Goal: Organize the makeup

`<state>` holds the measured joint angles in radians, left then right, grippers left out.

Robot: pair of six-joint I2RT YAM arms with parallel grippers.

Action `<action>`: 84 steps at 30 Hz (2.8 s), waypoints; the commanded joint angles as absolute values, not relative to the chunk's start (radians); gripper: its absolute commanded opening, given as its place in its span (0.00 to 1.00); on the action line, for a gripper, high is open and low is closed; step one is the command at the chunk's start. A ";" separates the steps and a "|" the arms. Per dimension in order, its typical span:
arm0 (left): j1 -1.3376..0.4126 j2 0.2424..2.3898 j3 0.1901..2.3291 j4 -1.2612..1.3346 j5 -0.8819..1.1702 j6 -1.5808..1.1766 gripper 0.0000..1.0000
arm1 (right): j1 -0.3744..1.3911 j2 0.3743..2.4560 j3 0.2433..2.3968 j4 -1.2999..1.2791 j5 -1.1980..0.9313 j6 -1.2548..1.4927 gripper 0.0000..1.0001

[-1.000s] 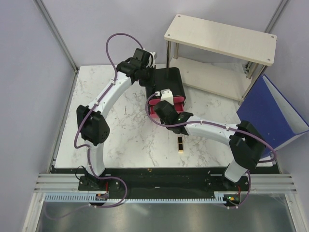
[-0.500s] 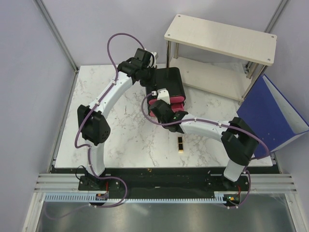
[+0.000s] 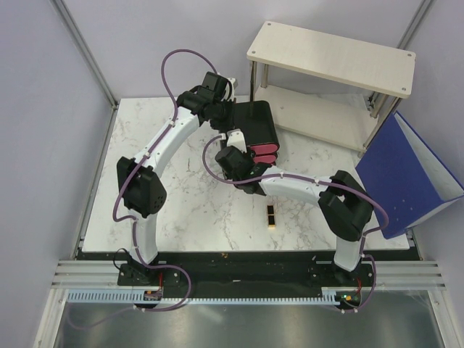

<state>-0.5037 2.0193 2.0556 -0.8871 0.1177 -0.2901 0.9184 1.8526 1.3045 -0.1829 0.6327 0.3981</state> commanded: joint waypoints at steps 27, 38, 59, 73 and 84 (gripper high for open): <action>-0.508 2.059 2.052 -0.963 0.121 -0.290 0.02 | 0.629 1.247 0.580 0.193 -0.133 0.941 0.74; -0.506 2.042 2.033 -0.963 0.110 -0.275 0.02 | 0.568 1.469 0.587 0.560 -0.272 1.114 0.00; -0.506 2.022 2.014 -0.974 0.095 -0.255 0.02 | 0.552 1.691 0.802 0.583 -0.252 1.144 0.00; -0.506 2.020 1.999 -0.976 0.095 -0.255 0.02 | 0.568 1.606 0.810 0.513 -0.026 1.232 0.00; -0.506 2.022 1.997 -0.976 0.098 -0.256 0.02 | 0.683 1.669 1.040 0.174 0.149 1.016 0.00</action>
